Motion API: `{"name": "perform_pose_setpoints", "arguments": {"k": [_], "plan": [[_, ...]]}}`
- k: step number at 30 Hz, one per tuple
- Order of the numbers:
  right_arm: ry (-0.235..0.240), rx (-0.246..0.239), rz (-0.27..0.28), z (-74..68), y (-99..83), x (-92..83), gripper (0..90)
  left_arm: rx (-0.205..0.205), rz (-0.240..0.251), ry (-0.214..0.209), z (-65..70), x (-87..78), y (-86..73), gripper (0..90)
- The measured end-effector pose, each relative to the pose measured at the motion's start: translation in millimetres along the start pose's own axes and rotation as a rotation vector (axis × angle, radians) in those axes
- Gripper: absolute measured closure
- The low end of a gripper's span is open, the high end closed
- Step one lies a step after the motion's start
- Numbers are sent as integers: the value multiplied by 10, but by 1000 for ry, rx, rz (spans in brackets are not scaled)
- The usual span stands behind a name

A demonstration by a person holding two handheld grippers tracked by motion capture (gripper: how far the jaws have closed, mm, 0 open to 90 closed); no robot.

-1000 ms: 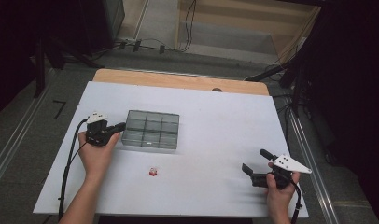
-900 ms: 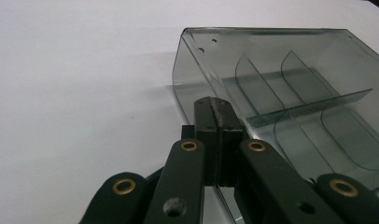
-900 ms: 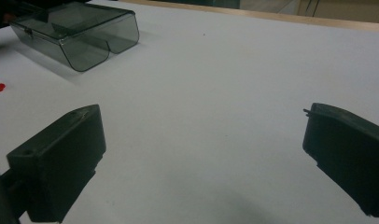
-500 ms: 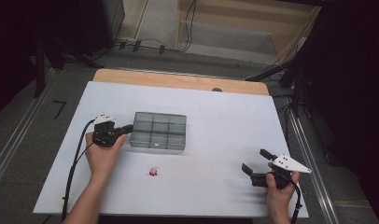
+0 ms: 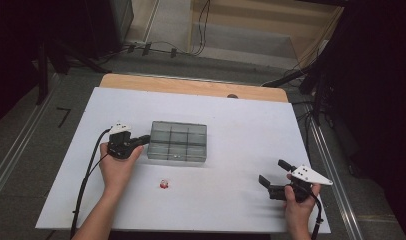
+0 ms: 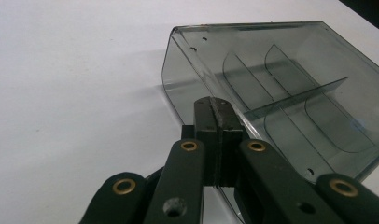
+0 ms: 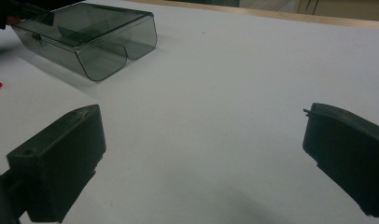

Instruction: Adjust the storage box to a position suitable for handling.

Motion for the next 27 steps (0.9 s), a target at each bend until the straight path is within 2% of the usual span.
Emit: {"name": "perform_pose_setpoints", "arguments": {"k": [10, 27], "plan": [[0, 1, 1, 1, 1, -2, 0, 19, -5, -33, 205, 93, -31, 894], [-1, 3, -3, 1, -3, 1, 0, 36, -17, -66, 398, 180, -69, 893]]}}
Point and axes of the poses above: each handheld gripper's, and its own axes: x roughly forward along the jaws, y roughly out of its top, z roughly to its right, the point moved 7 cm from there along x, roughly forward along the jaws, and after that the axes turned 10 degrees about z, right-handed, at the moved point
